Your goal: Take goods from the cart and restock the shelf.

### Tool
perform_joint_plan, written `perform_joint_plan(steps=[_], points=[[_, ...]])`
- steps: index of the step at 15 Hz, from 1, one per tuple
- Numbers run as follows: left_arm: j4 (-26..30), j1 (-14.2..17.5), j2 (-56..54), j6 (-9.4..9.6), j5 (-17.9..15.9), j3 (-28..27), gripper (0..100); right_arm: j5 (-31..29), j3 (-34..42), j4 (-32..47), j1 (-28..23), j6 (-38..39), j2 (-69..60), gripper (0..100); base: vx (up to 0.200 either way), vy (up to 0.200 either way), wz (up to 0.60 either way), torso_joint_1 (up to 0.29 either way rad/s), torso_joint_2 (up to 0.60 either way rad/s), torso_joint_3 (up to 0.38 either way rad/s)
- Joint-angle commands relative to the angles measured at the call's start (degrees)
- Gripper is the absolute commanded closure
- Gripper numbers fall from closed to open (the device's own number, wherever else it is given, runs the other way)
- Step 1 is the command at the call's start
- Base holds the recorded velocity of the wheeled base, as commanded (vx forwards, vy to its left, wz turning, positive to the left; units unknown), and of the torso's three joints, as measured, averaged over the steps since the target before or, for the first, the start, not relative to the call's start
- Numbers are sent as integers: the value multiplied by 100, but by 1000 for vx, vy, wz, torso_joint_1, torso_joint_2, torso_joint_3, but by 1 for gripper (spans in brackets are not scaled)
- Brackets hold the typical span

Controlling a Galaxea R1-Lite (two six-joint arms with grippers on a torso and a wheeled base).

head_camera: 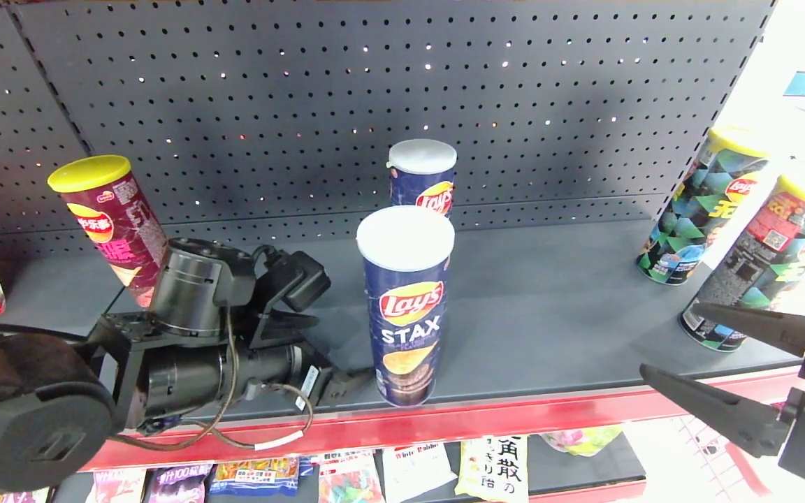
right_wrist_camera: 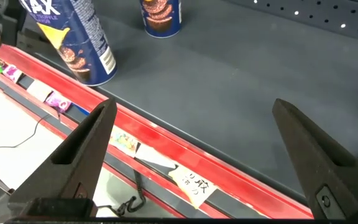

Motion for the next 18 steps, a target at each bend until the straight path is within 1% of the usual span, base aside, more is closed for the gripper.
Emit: perform_joint_plan(steps=[1,5,6,15,16,17,18], points=[[-8,-18,132,-1,3,-127,0,1,-7,-6,-24,-4,19,0,0,0,0,0,0,0],[1,-35,211,-1,3,-206,0,1,2,3,-24,-4,19,0,0,0,0,0,0,0],[1,-106,211,-1,12,-241,0,1,2,3,-33,-4,19,0,0,0,0,0,0,0],[1,-97,211,-10,56,-224,0,1,90,3,-24,-4,-60,0,0,0,0,0,0,0],[1,-70,17,-36,187,-118,0,1,222,3,-33,-4,-130,0,0,0,0,0,0,0],[27,26,-448,-71,381,163,0,-16,380,-15,-33,-13,-245,0,0,0,0,0,0,0],[45,114,-932,-71,442,409,0,-43,477,-6,-33,-13,-332,0,0,0,0,0,0,0]])
